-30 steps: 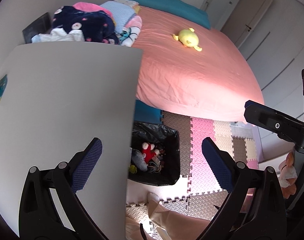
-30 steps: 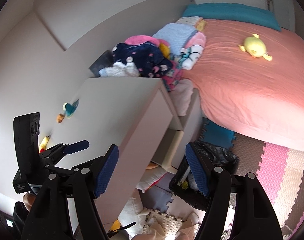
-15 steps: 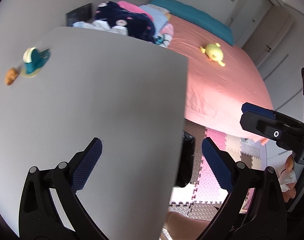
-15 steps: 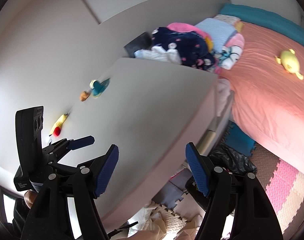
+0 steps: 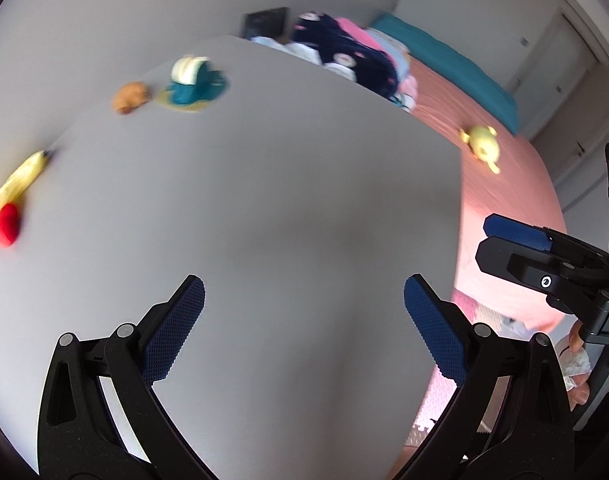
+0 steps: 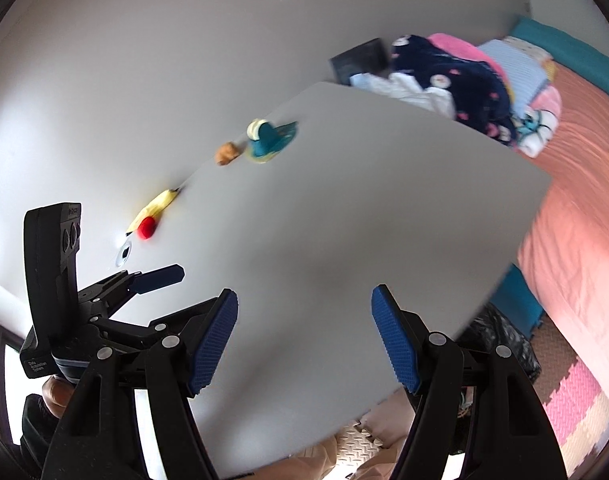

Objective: Collect trash
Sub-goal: 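Move both open tools back over the table toward the red heart and bread toy, then grasp the red heart plush with the left tool while the right tool grasps the orange bread toy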

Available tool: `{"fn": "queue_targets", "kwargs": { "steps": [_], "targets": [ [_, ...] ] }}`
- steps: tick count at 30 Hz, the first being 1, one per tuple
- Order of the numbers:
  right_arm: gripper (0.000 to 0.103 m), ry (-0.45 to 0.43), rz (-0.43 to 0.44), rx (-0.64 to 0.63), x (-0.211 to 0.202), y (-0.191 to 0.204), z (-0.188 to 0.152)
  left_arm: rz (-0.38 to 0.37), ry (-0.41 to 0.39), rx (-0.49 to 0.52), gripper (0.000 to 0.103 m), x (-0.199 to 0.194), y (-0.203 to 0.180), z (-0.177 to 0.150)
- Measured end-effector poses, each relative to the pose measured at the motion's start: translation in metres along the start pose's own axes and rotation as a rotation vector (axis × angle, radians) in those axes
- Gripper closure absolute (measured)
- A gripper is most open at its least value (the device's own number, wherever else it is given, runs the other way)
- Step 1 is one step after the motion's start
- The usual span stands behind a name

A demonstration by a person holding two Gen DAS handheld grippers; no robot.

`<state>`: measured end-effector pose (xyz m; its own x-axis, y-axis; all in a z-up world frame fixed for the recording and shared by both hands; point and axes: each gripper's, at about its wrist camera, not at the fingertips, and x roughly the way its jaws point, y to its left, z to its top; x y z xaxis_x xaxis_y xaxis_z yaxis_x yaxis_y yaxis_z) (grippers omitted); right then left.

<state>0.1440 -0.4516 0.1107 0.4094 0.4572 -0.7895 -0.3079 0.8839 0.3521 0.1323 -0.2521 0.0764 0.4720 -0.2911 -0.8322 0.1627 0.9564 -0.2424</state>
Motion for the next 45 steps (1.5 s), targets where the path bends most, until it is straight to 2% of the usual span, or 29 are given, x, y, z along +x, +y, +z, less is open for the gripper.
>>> {"fn": "queue_targets", "kwargs": {
  "steps": [6,15,21,28,33,40,45],
  "targets": [
    [0.033,0.022,0.029,-0.05,0.034,0.033,0.023,0.071,-0.062,-0.119,0.006,-0.02,0.052,-0.002],
    [0.034,0.071,0.081,-0.13,0.085,0.076,0.057,0.174,-0.098,-0.277,0.006,-0.038,0.126,-0.008],
    [0.034,0.102,0.088,-0.167,0.126,0.1,0.077,0.23,-0.115,-0.39,0.006,-0.04,0.173,-0.006],
    [0.034,0.127,0.069,-0.199,0.174,0.121,0.103,0.329,-0.135,-0.487,0.007,-0.033,0.221,-0.003],
    [0.034,0.139,0.059,-0.213,0.205,0.131,0.119,0.354,-0.131,-0.522,0.017,-0.022,0.244,0.006],
    [0.034,0.14,0.029,-0.207,0.241,0.139,0.146,0.403,-0.122,-0.499,0.02,-0.012,0.255,0.018],
    [0.034,0.134,-0.021,-0.235,0.268,0.15,0.166,0.416,-0.11,-0.476,0.042,-0.003,0.26,0.023]
  ]
}}
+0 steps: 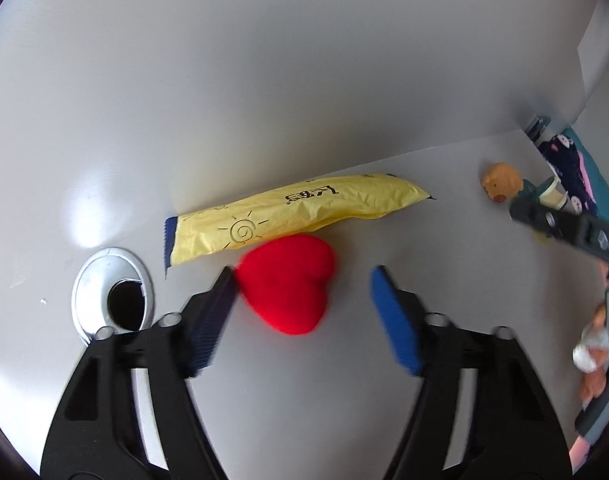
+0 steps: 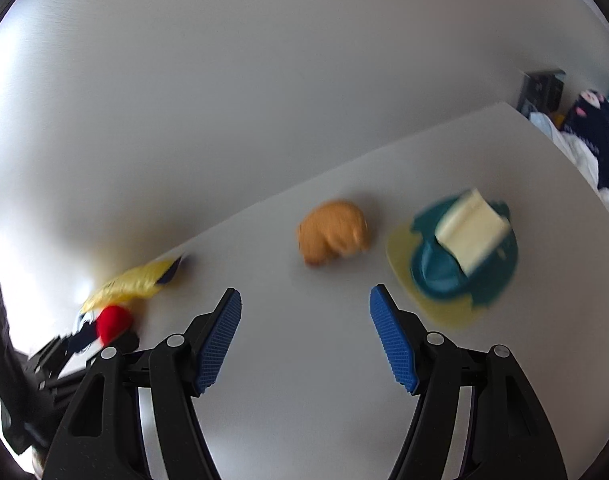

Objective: Collect trash
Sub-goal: 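Grasp the red heart plush with the left tool while the right tool grasps the orange bread toy, then carry the heart and bread toy over the black bin and open both tools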

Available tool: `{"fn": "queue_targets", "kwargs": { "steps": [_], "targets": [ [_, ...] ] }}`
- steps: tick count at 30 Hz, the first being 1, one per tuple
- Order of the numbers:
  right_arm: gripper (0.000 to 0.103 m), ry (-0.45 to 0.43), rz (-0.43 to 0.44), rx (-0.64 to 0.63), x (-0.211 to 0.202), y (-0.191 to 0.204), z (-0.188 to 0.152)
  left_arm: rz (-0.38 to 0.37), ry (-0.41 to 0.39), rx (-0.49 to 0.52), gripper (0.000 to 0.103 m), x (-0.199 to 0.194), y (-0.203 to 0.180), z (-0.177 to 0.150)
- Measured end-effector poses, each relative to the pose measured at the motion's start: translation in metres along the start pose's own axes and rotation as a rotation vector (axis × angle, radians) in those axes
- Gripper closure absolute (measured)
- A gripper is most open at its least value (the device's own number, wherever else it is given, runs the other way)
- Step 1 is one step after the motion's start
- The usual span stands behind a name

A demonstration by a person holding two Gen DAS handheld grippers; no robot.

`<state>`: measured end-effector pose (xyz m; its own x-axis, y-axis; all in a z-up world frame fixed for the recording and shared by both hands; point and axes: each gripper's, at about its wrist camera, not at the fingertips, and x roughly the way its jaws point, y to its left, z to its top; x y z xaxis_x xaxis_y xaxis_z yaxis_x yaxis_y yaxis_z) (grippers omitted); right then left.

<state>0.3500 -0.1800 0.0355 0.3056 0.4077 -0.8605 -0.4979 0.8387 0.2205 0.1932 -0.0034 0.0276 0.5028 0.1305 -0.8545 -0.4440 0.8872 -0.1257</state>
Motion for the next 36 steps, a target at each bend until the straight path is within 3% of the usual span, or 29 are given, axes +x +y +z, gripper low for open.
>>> {"fn": "queue_targets", "kwargs": {
  "steps": [5,7,11,14,25,36],
  "targets": [
    [0.034,0.0,-0.059,-0.004,0.021,-0.002,0.018,0.0,-0.009,0.016,0.054,0.001,0.002,0.003],
    [0.034,0.003,-0.071,0.004,0.028,-0.005,0.022,-0.014,-0.01,0.012,0.054,0.0,0.006,0.004],
    [0.054,-0.001,-0.091,-0.028,0.033,-0.003,0.027,-0.021,-0.012,0.024,0.054,0.0,0.009,0.003],
    [0.055,-0.003,-0.081,-0.065,0.03,0.0,0.024,-0.029,-0.008,0.03,0.054,-0.002,0.009,0.0],
    [0.055,-0.04,-0.027,-0.076,-0.025,-0.005,-0.006,-0.069,-0.022,0.04,0.055,-0.018,-0.02,-0.008],
    [0.055,-0.079,-0.022,-0.048,-0.096,-0.024,-0.058,-0.137,-0.044,0.111,0.055,-0.063,-0.053,-0.038]
  ]
}}
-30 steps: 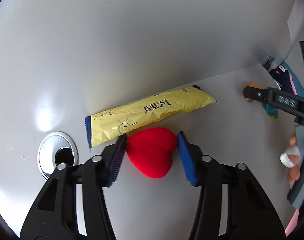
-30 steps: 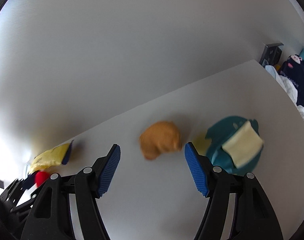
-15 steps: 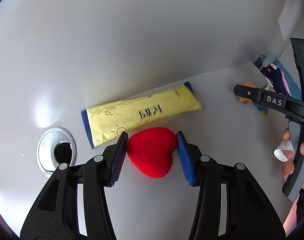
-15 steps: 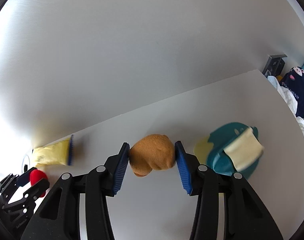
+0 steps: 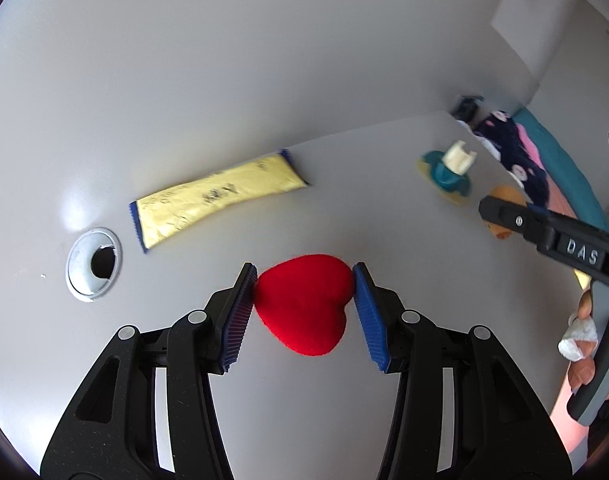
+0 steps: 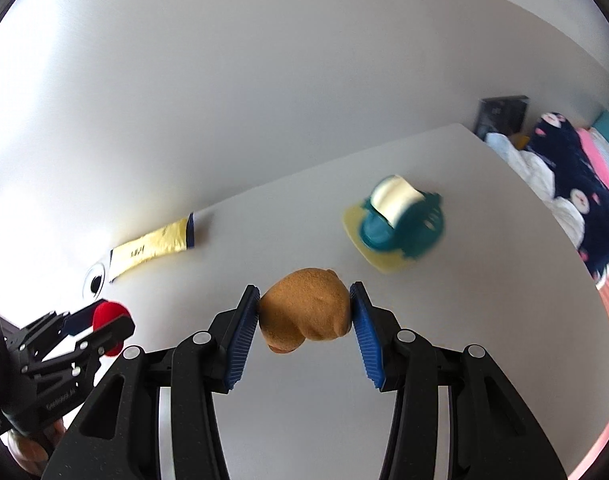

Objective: Collect trash
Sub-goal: 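Carry the heart and bread toy over the black bin and open both tools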

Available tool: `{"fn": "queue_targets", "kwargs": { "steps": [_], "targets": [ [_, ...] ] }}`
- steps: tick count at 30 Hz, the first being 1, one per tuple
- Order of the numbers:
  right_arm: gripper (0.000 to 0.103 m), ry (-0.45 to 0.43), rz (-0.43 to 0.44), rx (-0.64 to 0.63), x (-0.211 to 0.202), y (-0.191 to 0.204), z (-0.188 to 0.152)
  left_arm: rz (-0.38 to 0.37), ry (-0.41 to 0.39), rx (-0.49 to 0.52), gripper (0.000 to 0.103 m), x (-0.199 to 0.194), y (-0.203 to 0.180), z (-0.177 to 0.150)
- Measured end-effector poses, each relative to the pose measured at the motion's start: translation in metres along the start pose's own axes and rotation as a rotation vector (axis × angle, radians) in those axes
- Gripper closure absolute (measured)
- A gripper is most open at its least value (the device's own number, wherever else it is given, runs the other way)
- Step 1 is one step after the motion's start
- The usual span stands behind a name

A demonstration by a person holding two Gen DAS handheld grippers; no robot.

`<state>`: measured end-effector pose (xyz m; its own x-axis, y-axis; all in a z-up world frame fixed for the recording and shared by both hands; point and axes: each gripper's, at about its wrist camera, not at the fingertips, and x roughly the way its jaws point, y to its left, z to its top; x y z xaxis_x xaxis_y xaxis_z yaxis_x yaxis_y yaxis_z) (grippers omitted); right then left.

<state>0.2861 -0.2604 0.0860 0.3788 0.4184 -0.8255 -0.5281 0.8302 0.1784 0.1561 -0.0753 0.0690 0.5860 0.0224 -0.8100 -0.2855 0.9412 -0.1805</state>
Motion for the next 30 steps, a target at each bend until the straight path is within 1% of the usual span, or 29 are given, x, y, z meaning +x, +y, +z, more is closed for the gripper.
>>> {"fn": "queue_targets", "kwargs": {
  "steps": [2,5,6,9,10,15,20,26,30],
  "targets": [
    [0.055,-0.012,-0.01,0.01,-0.013,-0.009,-0.012,-0.014,0.001,0.008,0.055,-0.001,-0.007,0.0],
    [0.055,-0.034,-0.018,0.034,-0.04,-0.019,-0.032,-0.037,0.005,0.039,0.055,-0.003,-0.032,0.0],
    [0.055,-0.041,-0.018,0.043,-0.048,-0.023,-0.038,-0.047,0.003,0.057,0.055,-0.011,-0.034,-0.005],
    [0.055,-0.056,-0.034,0.067,-0.071,-0.041,-0.058,-0.081,0.003,0.11,0.055,-0.023,-0.056,-0.012],
    [0.055,-0.061,-0.038,0.08,-0.079,-0.048,-0.066,-0.09,0.003,0.128,0.055,-0.019,-0.072,-0.012],
    [0.055,-0.083,-0.057,0.14,-0.115,-0.075,-0.101,-0.152,0.016,0.23,0.055,-0.025,-0.123,-0.025],
    [0.055,-0.106,-0.086,0.211,-0.153,-0.106,-0.138,-0.224,0.044,0.32,0.055,-0.029,-0.174,-0.043],
    [0.055,-0.123,-0.138,0.306,-0.195,-0.147,-0.187,-0.315,0.095,0.453,0.055,-0.029,-0.247,-0.074],
    [0.055,-0.132,-0.18,0.375,-0.221,-0.172,-0.222,-0.382,0.135,0.563,0.054,-0.03,-0.299,-0.103]
  ]
}}
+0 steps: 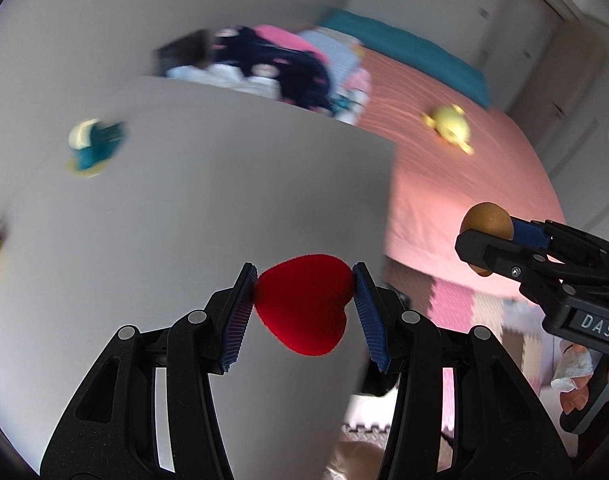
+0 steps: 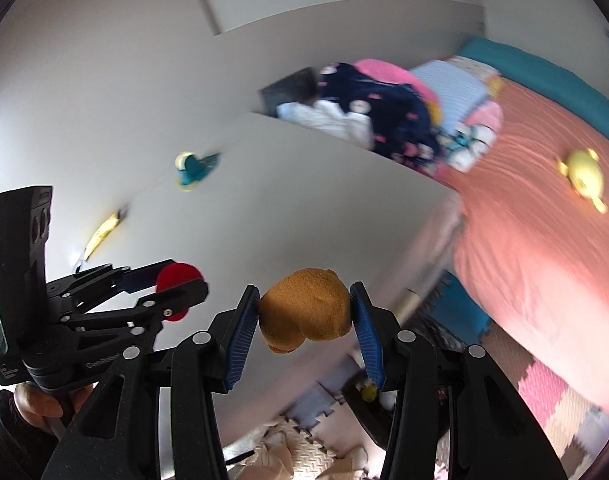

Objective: Collect trash
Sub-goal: 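Carry the heart and bread toy over the black bin and open both tools, then move both open tools back over the desk toward the yellow packet and teal toy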

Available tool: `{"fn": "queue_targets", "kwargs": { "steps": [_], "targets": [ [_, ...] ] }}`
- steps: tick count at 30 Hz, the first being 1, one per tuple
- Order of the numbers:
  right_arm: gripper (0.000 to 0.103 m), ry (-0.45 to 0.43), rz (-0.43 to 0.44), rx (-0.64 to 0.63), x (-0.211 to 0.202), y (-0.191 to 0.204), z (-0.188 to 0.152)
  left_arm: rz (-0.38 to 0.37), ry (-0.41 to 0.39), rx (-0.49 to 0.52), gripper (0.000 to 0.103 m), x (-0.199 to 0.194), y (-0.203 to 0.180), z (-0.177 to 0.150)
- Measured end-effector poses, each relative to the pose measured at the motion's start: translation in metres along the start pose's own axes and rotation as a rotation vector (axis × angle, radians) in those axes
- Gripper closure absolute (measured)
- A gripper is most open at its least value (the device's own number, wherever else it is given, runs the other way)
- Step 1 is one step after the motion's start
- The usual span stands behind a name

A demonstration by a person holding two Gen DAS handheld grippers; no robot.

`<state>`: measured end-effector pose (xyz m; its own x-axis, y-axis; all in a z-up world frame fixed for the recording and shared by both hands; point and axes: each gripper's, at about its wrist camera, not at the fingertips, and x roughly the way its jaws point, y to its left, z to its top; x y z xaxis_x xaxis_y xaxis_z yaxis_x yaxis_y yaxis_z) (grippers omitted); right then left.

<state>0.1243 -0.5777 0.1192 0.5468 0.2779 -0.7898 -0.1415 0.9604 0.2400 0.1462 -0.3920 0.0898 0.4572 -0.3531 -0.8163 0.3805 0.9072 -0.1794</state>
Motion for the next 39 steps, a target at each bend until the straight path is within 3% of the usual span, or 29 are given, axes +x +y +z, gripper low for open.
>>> {"fn": "queue_targets", "kwargs": {
  "steps": [11,23,25,26,27,39],
  "targets": [
    [0.055,-0.007,-0.118,0.182,-0.045,-0.093,-0.051,-0.141,0.13,0.216,0.054,0.052,-0.111,-0.001],
    [0.054,0.069,-0.16,0.298,-0.039,-0.137,-0.08,-0.178,0.303,0.308,0.054,0.105,-0.151,-0.014],
    [0.043,0.064,-0.184,0.309,-0.04,-0.141,-0.08,-0.154,0.348,0.322,0.036,0.115,-0.152,-0.015],
    [0.036,0.056,-0.192,0.314,-0.042,-0.143,-0.08,-0.127,0.347,0.324,0.01,0.116,-0.153,-0.016],
    [0.035,0.05,-0.195,0.32,-0.044,-0.145,-0.08,-0.094,0.326,0.322,0.006,0.117,-0.151,-0.014],
    [0.035,0.039,-0.198,0.313,-0.048,-0.144,-0.078,-0.104,0.314,0.25,0.006,0.113,-0.133,-0.004]
  ]
}}
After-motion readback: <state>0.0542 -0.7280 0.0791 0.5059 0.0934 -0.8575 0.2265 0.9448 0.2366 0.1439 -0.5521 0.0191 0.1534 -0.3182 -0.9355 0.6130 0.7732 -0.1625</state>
